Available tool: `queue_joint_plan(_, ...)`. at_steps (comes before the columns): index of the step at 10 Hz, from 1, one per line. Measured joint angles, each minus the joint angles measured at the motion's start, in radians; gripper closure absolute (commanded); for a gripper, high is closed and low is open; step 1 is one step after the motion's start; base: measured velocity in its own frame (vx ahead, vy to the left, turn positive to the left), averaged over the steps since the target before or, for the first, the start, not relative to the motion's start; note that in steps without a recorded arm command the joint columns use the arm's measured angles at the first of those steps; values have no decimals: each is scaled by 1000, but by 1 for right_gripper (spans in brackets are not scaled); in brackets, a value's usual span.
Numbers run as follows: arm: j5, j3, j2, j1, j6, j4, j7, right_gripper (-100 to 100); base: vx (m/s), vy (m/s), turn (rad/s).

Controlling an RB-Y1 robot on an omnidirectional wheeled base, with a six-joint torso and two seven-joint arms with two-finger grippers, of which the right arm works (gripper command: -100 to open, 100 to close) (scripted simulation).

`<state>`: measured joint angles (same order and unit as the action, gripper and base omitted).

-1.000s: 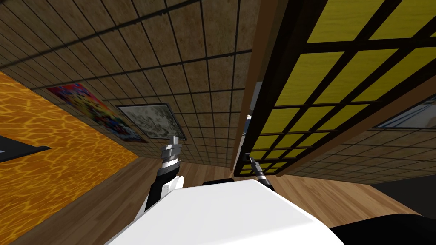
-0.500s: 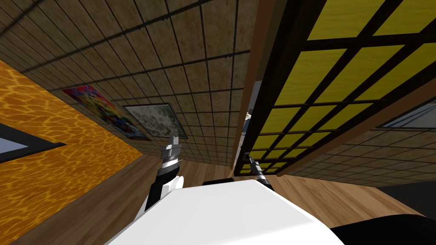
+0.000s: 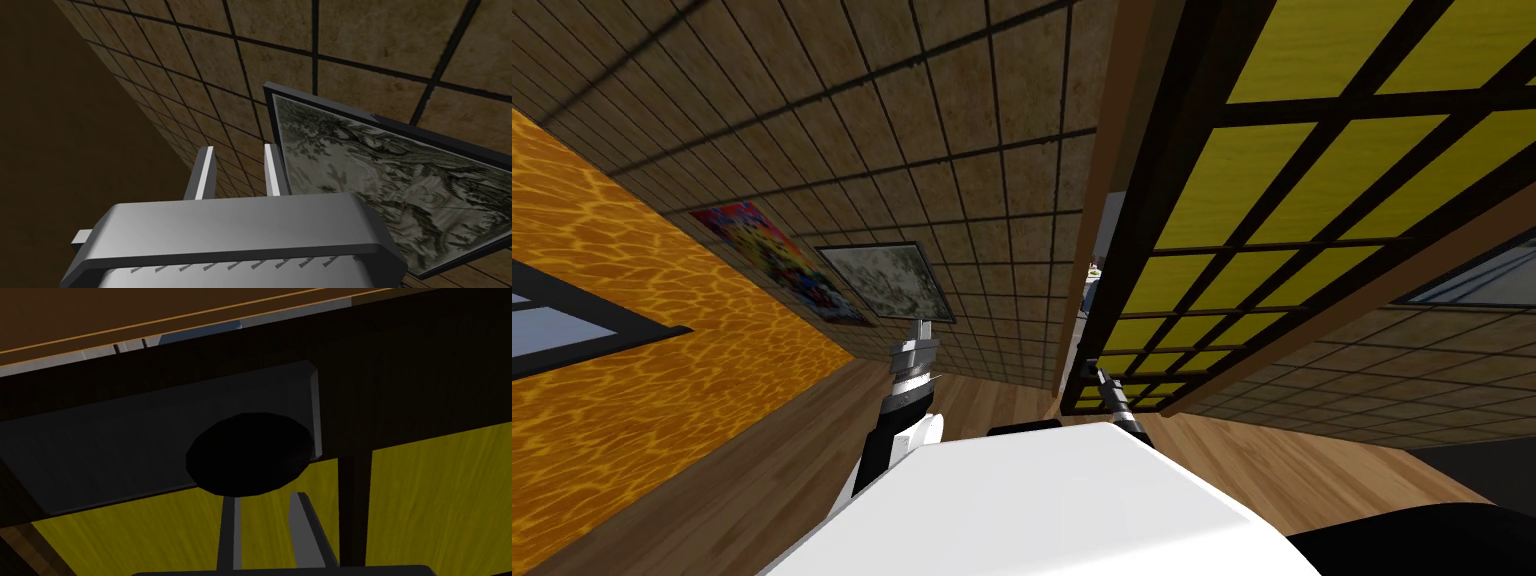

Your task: Pull the door open

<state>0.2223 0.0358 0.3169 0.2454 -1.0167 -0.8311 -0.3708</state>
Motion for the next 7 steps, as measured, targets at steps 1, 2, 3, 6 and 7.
queue_joint_plan(1,15,-3,6,2,0,-11,-24,-100,-56,-39,53)
queue_joint_plan(2,30,-3,10,10,4,-27,-49,-100,-70,-26,75)
queue_joint_plan(3,43,3,8,8,0,-17,-76,-100,-66,-17,98)
queue_joint_plan(6,77,18,4,13,-4,-18,-150,-100,-53,-24,68)
queue_joint_plan(7,95,25,4,15,1,-24,-178,-100,-50,-21,33)
